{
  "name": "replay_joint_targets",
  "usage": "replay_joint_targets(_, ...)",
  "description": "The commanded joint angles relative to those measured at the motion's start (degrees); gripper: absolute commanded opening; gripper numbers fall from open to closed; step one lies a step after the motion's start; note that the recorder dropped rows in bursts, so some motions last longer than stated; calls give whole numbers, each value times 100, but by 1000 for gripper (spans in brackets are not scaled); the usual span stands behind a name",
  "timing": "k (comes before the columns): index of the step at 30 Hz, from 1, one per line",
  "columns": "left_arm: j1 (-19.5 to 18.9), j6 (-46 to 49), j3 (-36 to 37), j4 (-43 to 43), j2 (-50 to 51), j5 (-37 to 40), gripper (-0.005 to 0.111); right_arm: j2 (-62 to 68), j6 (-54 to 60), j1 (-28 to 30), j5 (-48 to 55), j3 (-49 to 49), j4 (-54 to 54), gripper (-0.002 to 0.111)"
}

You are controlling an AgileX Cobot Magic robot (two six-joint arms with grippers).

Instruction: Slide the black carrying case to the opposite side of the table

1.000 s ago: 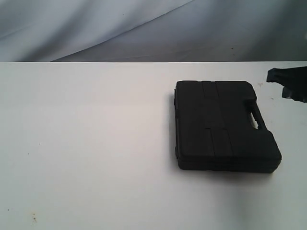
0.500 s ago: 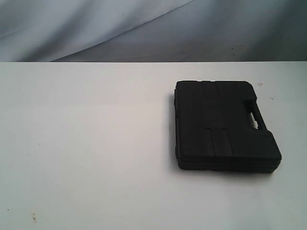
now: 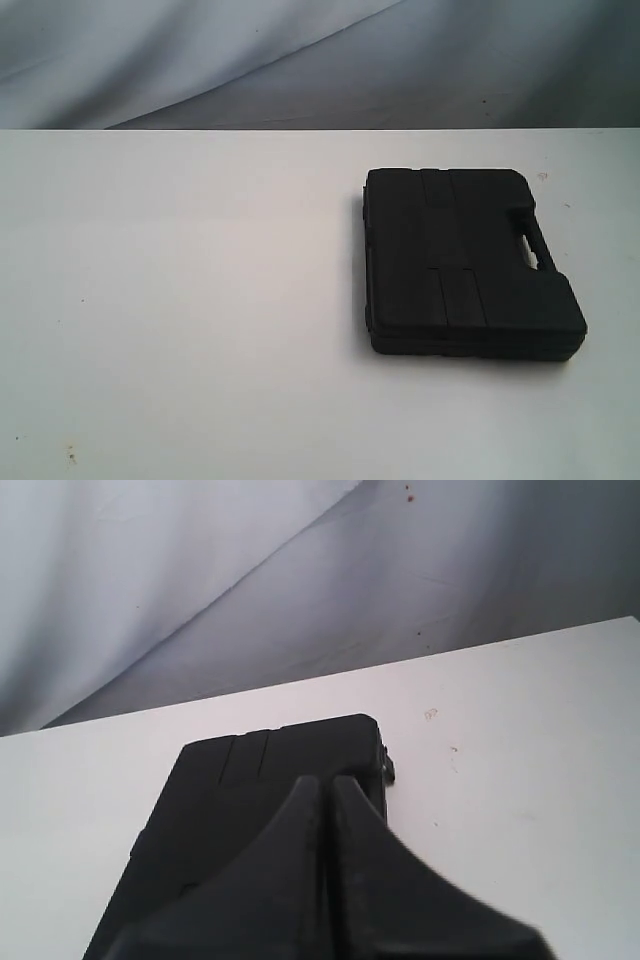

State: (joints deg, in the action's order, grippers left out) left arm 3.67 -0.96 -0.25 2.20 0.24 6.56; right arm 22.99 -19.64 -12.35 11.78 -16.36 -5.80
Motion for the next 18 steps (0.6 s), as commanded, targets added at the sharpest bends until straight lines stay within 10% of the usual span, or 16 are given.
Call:
replay_joint_targets(1, -15, -20, 25, 33, -24, -36, 0, -567, -18, 37, -124, 312, -100, 0)
replay_joint_targets(18, -15, -20, 25, 33, -24, -36, 0, -2299, -8, 47, -221, 1054, -203, 0)
